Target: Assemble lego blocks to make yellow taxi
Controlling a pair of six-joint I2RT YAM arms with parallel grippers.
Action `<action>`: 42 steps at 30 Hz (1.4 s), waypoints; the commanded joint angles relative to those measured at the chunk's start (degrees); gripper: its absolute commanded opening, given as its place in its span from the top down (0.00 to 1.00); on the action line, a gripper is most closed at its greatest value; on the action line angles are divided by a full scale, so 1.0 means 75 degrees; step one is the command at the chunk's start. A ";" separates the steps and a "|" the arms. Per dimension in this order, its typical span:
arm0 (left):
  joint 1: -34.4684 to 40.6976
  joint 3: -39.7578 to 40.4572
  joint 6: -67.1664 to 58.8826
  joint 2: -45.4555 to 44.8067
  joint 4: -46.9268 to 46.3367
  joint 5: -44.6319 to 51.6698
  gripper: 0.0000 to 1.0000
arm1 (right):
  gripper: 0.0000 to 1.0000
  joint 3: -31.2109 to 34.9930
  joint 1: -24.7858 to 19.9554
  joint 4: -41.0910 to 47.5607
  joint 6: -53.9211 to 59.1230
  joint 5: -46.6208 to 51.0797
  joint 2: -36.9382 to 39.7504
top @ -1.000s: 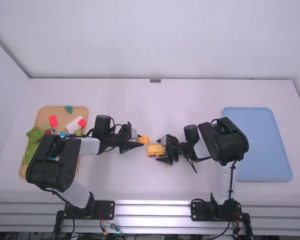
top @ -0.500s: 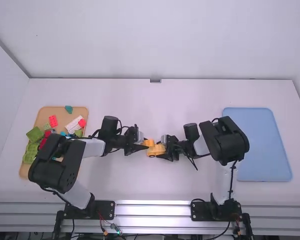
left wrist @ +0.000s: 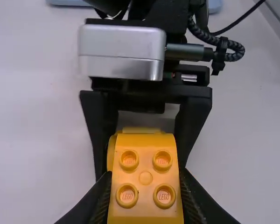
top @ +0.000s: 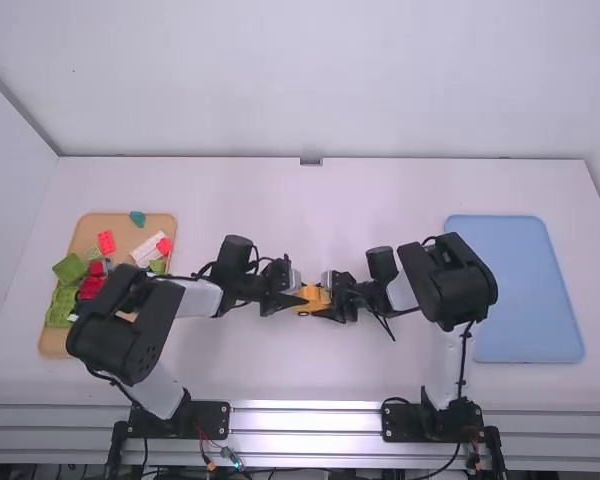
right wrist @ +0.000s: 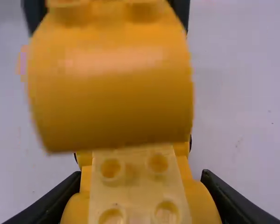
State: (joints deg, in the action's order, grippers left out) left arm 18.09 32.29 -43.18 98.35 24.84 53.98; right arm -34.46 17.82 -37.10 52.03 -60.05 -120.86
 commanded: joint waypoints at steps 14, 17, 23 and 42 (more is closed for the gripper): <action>0.0248 -0.0058 0.0589 0.1011 0.0941 0.0277 0.97 | 0.53 -0.0052 -0.0026 0.0015 0.0038 -0.0015 -0.0105; 0.0248 -0.0061 0.0589 0.1032 0.0947 0.0236 0.97 | 0.53 -0.0052 -0.0026 0.0015 0.0038 -0.0015 -0.0105; 0.0248 -0.0058 0.0589 0.1032 0.0866 0.0070 0.97 | 0.53 -0.0055 -0.0026 0.0015 0.0041 -0.0012 -0.0105; 0.0746 -0.0181 0.0493 0.1032 0.0930 -0.1078 0.98 | 0.54 -0.0052 -0.0020 0.0015 0.0038 -0.0006 -0.0105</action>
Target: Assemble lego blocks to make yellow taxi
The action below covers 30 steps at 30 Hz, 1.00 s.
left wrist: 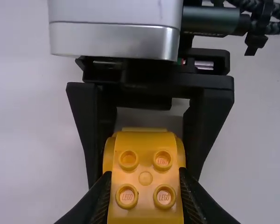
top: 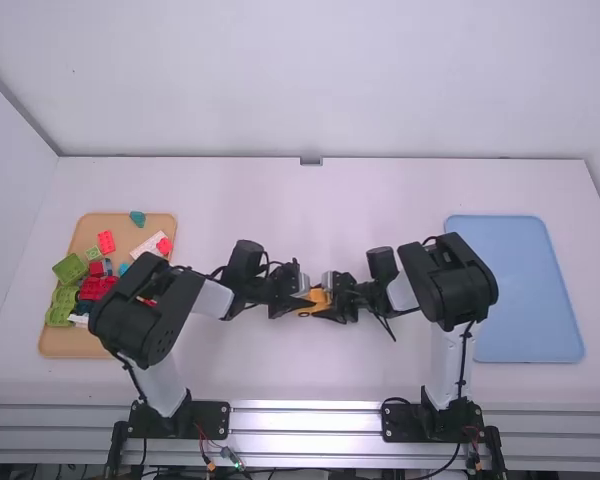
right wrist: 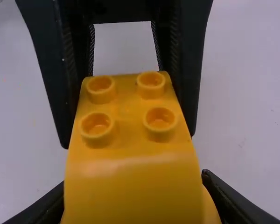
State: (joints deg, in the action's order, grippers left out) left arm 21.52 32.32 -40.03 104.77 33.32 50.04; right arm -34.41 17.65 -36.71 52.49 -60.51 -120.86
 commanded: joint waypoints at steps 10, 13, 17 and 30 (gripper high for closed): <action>0.0350 -0.0090 -0.0347 0.0178 -0.1075 -0.0796 0.98 | 0.54 -0.0061 -0.0003 -0.0047 -0.0020 0.0047 -0.0105; 0.0490 -0.0096 -0.0458 0.0178 -0.1218 -0.0833 0.98 | 0.54 -0.0061 -0.0003 -0.0041 -0.0020 0.0050 -0.0105; 0.0460 -0.0102 -0.0411 0.0178 -0.1218 -0.1011 0.98 | 0.54 -0.0061 0.0006 -0.0044 -0.0020 0.0050 -0.0105; 0.0481 -0.0111 -0.0839 0.0254 -0.1582 -0.1023 0.98 | 0.54 -0.0061 0.0003 -0.0044 -0.0020 0.0052 -0.0105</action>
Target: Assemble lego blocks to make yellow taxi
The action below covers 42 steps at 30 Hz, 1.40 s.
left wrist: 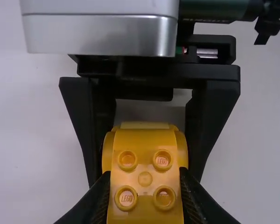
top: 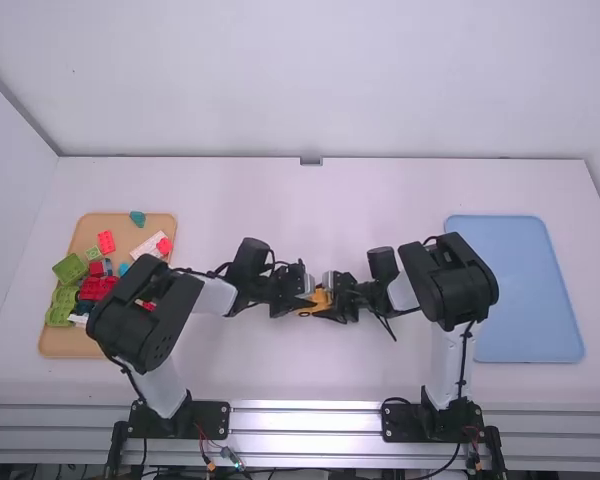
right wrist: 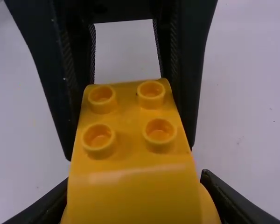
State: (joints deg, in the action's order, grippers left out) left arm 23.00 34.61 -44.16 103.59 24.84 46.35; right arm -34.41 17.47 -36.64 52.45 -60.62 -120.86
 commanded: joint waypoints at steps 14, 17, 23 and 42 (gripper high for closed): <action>0.0280 -0.0417 -0.0032 0.0391 -0.0047 -0.0498 0.64 | 0.53 -0.0061 0.0020 -0.0050 -0.0015 0.0064 -0.0105; 0.0283 -0.0417 -0.0026 0.0323 -0.0047 -0.0504 0.63 | 0.53 -0.0061 0.0020 -0.0047 -0.0017 0.0064 -0.0105; 0.0277 -0.0417 -0.0029 -0.0029 -0.0111 -0.0530 0.62 | 0.53 -0.0061 0.0020 -0.0047 -0.0020 0.0067 -0.0105; 0.0119 -0.0417 -0.0029 -0.1279 -0.0117 -0.0527 0.31 | 0.53 -0.0061 0.0020 -0.0023 -0.0020 0.0085 -0.0105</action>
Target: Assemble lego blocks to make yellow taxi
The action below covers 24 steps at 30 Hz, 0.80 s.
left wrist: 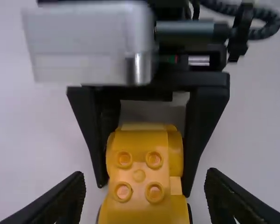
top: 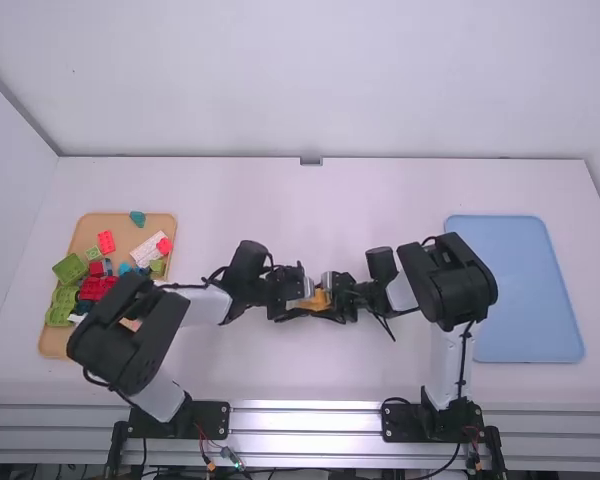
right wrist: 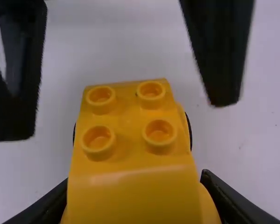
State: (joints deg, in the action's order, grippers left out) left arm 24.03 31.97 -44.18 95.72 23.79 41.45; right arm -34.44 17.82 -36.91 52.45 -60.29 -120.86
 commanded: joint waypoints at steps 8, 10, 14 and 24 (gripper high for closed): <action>-0.0962 -0.0064 0.0079 -0.2092 -0.0799 0.0152 0.01 | 0.53 -0.0335 -0.0160 -0.0035 -0.0956 -0.0134 -0.0073; -0.1212 -0.0064 0.0350 -0.2343 -0.0807 0.0143 0.01 | 0.53 -0.0434 -0.0219 -0.0029 -0.1422 -0.0061 -0.0041; -0.2346 -0.0067 0.1352 -0.2888 -0.0589 0.0149 0.01 | 0.59 -0.0717 -0.0460 -0.0015 -0.2381 -0.0038 0.0221; -0.3838 -0.0067 0.3115 -0.2556 0.0507 0.0032 0.01 | 0.58 -0.0845 -0.2095 0.0737 -0.4144 0.1990 0.2381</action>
State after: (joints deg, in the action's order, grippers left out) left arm -3.95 31.97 -26.24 75.46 27.24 41.56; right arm -39.51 5.41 -32.08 26.57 -51.40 -107.70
